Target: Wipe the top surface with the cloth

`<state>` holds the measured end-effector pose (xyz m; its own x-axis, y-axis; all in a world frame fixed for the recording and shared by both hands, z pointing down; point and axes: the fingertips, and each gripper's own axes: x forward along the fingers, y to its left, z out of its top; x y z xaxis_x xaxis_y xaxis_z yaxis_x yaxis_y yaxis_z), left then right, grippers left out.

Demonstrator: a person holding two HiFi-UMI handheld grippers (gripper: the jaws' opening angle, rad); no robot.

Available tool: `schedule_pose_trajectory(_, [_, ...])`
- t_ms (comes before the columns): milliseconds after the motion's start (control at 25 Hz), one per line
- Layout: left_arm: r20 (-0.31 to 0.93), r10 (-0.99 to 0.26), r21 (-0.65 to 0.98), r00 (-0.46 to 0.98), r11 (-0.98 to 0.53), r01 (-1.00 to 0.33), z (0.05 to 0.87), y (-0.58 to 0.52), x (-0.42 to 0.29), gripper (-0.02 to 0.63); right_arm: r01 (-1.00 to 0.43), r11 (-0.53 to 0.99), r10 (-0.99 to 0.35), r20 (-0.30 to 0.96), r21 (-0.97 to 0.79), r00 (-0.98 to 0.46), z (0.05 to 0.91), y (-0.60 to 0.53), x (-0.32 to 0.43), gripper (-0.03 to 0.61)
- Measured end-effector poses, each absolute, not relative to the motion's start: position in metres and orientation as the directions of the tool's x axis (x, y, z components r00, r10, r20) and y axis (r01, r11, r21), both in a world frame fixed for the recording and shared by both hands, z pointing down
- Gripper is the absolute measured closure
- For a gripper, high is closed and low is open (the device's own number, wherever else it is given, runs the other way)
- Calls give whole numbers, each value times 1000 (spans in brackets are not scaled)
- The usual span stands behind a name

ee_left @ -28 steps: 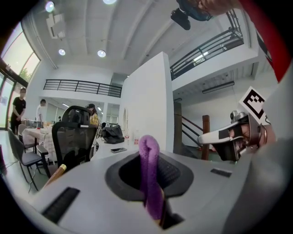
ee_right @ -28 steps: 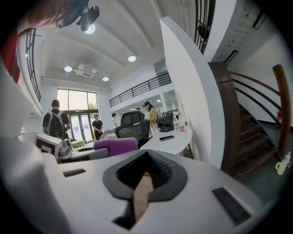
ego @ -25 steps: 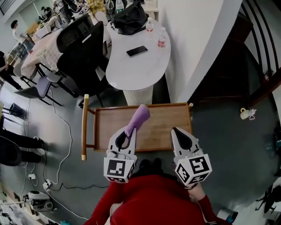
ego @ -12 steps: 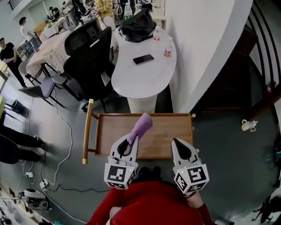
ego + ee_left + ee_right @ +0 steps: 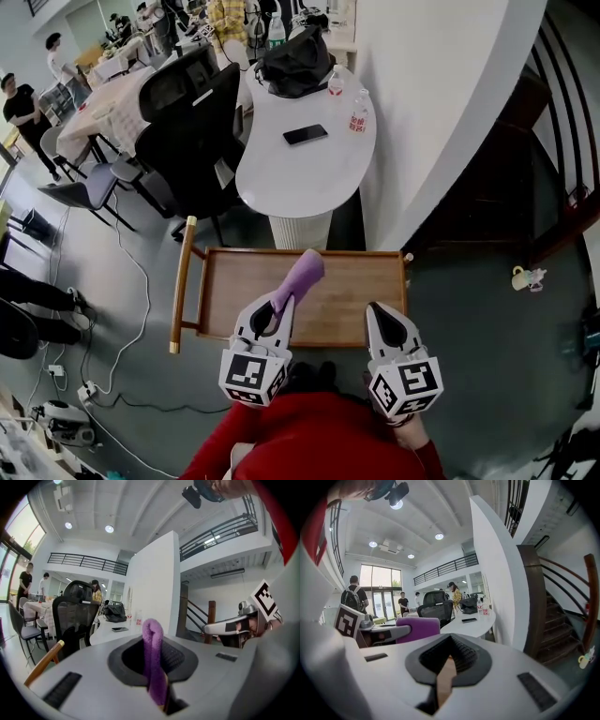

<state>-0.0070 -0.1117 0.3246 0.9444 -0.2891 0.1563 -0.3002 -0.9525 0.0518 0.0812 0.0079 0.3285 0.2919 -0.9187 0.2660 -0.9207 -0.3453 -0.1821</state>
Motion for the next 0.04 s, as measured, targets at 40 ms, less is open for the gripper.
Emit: schedule_pose_trajectory(40, [156, -292, 52, 944, -952, -303, 324, -112, -7, 566, -921, -346, -918, 266, -181, 293, 328, 9, 82, 575])
